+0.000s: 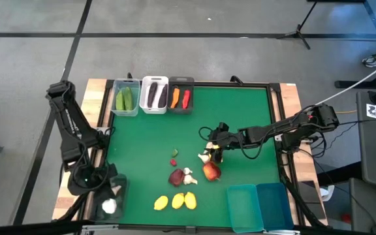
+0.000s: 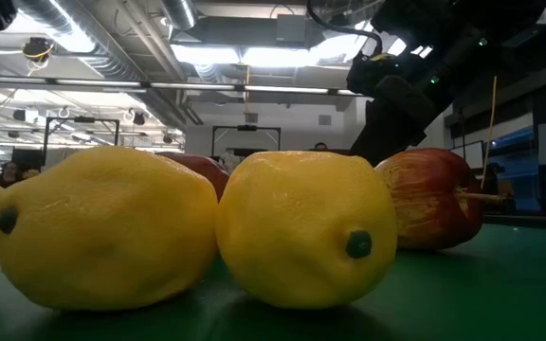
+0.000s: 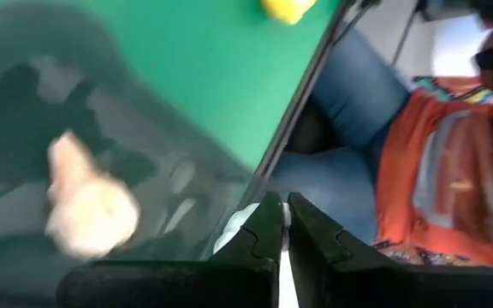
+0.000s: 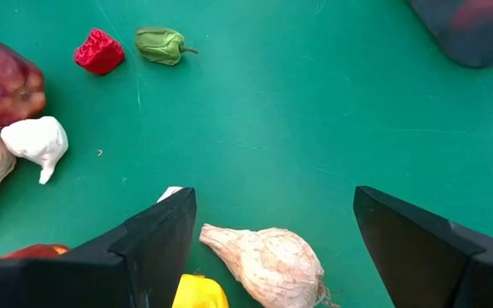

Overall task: Sort produce into baskets
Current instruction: Put the white garlic into the bottom black bin

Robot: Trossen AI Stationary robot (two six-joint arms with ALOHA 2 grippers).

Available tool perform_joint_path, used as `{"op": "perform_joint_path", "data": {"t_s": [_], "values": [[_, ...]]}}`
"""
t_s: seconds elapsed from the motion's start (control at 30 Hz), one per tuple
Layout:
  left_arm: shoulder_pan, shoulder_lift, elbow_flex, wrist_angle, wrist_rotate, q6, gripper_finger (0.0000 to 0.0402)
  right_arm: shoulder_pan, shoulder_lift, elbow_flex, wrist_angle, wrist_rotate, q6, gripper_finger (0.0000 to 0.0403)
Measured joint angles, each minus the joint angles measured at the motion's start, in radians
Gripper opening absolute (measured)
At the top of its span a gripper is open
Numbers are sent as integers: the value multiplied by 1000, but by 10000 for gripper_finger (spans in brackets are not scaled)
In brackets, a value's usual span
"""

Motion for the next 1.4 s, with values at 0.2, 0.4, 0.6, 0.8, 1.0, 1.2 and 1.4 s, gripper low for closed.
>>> {"op": "perform_joint_path", "data": {"t_s": [0.2,0.4,0.6,0.8,1.0,1.2,1.4], "values": [[-46,0,0,-124,24,-71,7,0,0,0,0,14,0,317],[-67,0,0,-192,88,-94,8,0,0,0,0,24,0,317],[-70,0,0,-209,92,-135,25,0,0,0,0,24,0,317],[-70,0,0,-201,92,-111,69,0,0,0,0,24,0,317],[-69,0,0,-116,45,-84,141,0,0,0,0,24,0,317],[-49,0,0,92,-204,40,197,0,0,0,0,25,0,317],[25,0,0,231,-519,333,205,0,0,0,1,26,0,317]]}}
